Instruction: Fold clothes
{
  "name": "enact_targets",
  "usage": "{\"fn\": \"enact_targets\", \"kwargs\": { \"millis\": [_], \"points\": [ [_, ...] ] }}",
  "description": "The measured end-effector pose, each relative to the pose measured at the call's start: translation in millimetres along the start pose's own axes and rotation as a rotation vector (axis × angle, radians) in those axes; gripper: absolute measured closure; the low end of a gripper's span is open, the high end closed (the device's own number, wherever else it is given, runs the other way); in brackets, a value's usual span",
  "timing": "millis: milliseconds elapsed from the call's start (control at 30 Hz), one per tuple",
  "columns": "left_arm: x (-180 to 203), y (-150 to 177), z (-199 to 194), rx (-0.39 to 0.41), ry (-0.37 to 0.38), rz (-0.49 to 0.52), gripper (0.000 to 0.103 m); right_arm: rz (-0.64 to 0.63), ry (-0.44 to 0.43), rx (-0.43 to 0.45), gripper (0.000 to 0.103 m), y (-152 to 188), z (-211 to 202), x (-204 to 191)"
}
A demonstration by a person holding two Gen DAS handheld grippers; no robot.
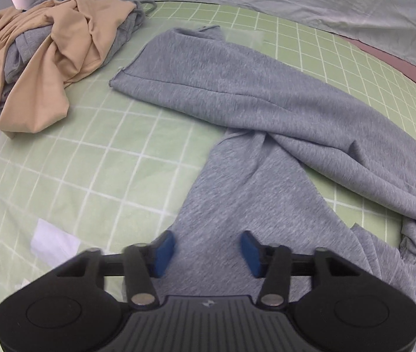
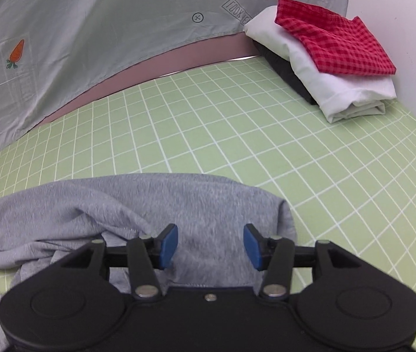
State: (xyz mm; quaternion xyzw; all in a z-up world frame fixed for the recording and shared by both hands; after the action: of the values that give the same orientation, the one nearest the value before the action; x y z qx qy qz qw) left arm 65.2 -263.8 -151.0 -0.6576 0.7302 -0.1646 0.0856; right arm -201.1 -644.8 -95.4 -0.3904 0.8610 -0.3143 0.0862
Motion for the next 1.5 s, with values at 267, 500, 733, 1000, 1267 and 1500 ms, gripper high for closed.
{"fn": "enact_targets", "kwargs": {
  "millis": [267, 500, 733, 1000, 1267, 1500],
  "points": [
    [-66.0, -13.1, -46.6, 0.195, -0.153, -0.136, 0.097, 0.030, 0.002, 0.015, 0.051, 21.0, -21.9, 1.9],
    [-204.2, -12.8, -64.8, 0.217, -0.393, -0.474, 0.097, 0.028, -0.013, -0.020, 0.050, 50.2, -33.3, -2.1],
    [-220.5, 10.7, -59.8, 0.185, -0.388, -0.552, 0.097, 0.102, -0.009, -0.031, 0.037, 63.3, -24.3, 11.9],
    [-207.0, 2.1, -46.8, 0.179, -0.360, -0.569, 0.097, 0.476, -0.130, 0.000, 0.034, 68.4, 16.0, 51.3],
    [-190.1, 9.0, -51.3, 0.177, -0.386, -0.503, 0.097, 0.453, -0.158, 0.045, 0.101, 59.6, 7.5, 60.6],
    [-185.7, 7.5, -82.3, 0.198, -0.331, -0.503, 0.097, 0.357, -0.112, 0.284, 0.101, -11.3, -84.4, 91.3]
  ]
}}
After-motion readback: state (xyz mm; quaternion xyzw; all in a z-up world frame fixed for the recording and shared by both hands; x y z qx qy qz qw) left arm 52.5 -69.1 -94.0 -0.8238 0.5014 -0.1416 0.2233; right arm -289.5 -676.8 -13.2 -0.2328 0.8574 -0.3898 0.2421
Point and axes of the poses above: each gripper's, at about its wrist camera, not at the fingertips, and z roughly the way its jaws point, x to its right, y to its underside, the point moved 3 cm from there along z, roughly the way its jaws point, and after that the axes turned 14 degrees about -z, right-handed, at the moved point
